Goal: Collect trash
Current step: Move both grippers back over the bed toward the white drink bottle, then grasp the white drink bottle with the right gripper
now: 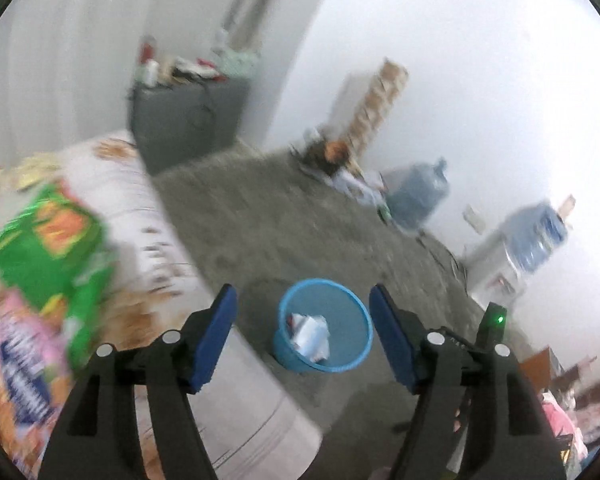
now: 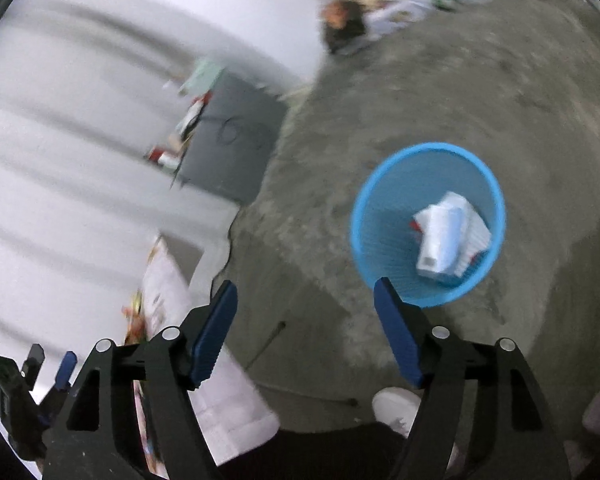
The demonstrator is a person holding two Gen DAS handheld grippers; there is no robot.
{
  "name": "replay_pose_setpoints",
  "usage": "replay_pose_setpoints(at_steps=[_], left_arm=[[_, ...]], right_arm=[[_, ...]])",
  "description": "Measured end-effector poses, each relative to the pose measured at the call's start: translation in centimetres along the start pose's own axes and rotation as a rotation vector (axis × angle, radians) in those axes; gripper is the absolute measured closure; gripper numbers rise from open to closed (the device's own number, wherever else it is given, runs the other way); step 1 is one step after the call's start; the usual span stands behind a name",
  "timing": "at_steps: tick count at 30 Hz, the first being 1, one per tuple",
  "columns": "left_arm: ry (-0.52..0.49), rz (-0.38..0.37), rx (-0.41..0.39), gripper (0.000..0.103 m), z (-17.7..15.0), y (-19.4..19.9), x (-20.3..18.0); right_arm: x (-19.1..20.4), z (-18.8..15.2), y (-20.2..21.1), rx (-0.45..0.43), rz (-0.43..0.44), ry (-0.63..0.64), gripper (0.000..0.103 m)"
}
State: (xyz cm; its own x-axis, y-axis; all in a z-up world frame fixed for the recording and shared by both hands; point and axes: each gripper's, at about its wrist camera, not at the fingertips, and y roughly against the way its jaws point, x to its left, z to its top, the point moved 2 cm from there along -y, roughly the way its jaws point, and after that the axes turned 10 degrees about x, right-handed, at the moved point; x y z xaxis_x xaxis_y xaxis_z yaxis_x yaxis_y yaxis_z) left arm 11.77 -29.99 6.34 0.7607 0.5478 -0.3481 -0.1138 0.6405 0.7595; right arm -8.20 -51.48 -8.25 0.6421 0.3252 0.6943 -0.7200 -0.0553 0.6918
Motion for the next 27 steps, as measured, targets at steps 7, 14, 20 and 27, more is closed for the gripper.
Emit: replay_pose_setpoints(at_steps=[7, 14, 20, 27], left_arm=[[0.052, 0.15, -0.194, 0.029, -5.5, 10.3, 6.0], [0.218, 0.315, -0.369, 0.024, -10.3, 19.2, 13.6], [0.372, 0.389, -0.409, 0.024, -14.4, 22.9, 19.7], [0.516, 0.391, -0.396, 0.024, -18.9, 23.6, 23.8]], right_arm=[[8.5, -2.7, -0.2, 0.078, 0.034, 0.278, 0.035], [14.4, -6.0, -1.2, 0.162, 0.107, 0.421, 0.034], [19.7, -10.2, -4.2, 0.319, 0.165, 0.524, 0.034], [26.4, -16.1, -8.3, 0.504, 0.226, 0.654, 0.034]])
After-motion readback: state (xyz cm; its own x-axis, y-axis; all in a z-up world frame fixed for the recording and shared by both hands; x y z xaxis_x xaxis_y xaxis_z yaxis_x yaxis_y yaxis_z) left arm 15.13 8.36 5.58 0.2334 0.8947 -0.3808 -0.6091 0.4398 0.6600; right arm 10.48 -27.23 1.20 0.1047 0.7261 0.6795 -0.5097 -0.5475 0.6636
